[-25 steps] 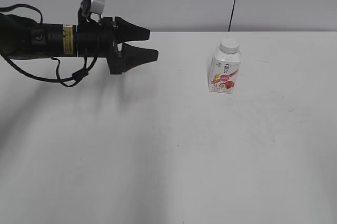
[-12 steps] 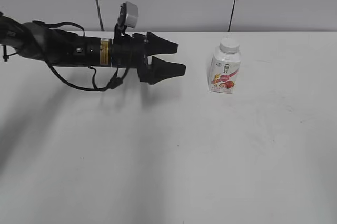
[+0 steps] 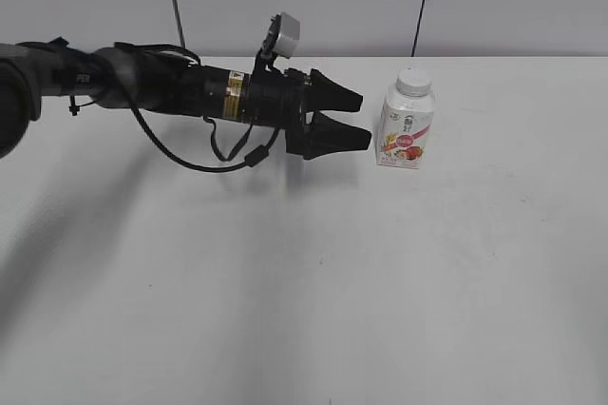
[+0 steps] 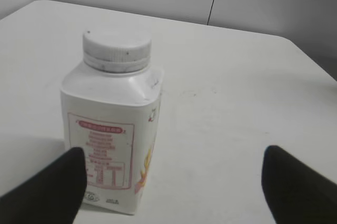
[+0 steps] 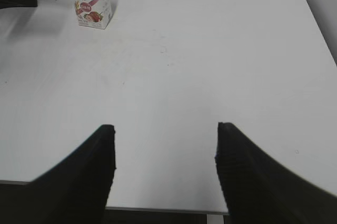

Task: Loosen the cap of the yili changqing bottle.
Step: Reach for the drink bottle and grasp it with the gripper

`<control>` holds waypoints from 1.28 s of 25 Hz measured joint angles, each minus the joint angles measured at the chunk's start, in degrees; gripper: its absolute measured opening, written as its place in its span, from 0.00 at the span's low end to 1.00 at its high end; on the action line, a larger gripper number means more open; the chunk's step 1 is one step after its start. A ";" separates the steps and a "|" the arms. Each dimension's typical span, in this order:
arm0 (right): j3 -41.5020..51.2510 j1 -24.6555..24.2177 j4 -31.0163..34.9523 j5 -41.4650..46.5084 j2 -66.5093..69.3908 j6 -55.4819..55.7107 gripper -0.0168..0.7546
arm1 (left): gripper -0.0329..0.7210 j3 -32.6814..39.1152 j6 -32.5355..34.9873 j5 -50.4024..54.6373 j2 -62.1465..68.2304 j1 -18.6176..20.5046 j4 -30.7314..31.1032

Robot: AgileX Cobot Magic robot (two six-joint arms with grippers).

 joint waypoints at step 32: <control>0.00 0.00 0.00 0.00 0.00 0.00 0.65 | 0.86 -7.26 -3.76 8.26 3.36 -3.58 1.78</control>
